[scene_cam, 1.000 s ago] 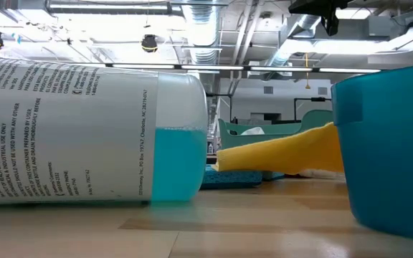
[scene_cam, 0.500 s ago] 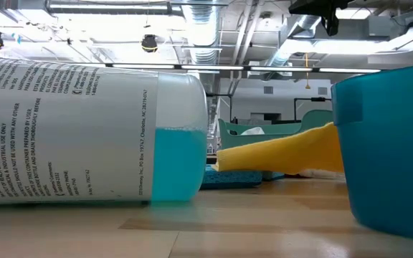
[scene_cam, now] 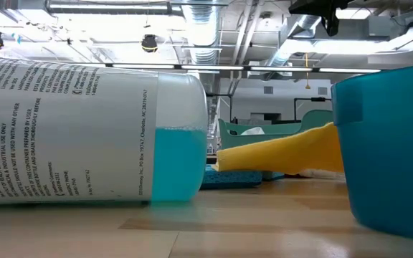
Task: Pick & Place Kitchen Items
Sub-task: Put the green towel into the big green bin
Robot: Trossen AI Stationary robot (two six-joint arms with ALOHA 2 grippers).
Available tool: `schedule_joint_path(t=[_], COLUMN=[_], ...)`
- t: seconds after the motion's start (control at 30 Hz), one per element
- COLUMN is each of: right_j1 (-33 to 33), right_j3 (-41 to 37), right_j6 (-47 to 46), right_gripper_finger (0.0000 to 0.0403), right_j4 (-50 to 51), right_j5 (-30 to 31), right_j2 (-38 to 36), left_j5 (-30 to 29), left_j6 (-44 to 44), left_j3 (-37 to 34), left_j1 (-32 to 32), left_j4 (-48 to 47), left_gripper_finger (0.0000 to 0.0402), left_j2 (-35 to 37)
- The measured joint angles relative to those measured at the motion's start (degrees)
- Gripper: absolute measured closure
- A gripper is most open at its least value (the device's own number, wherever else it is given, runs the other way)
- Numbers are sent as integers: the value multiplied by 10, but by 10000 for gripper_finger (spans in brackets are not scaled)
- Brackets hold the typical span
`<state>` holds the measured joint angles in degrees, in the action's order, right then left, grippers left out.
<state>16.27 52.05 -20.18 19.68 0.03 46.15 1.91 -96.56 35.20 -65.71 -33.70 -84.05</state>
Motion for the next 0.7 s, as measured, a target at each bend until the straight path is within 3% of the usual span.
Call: schedule_joint_path(t=[0.13,0.2,0.47,0.7], right_j1=[0,0,0,0], right_j3=[0,0,0,1], right_j6=[0,0,-3,-4], right_gripper_finger=[403,403,403,403], right_j4=[0,0,-1,-7], right_j5=[2,4,3,0], right_j2=[0,0,14,27], left_j5=[-7,-11,-39,-107], left_j6=[0,1,3,3], left_j3=[-1,-1,-7,-6], left_j1=[0,0,-5,-32], left_j4=[-8,-10,20,54], left_gripper_finger=[380,392,374,296], left_j2=[0,0,39,97])
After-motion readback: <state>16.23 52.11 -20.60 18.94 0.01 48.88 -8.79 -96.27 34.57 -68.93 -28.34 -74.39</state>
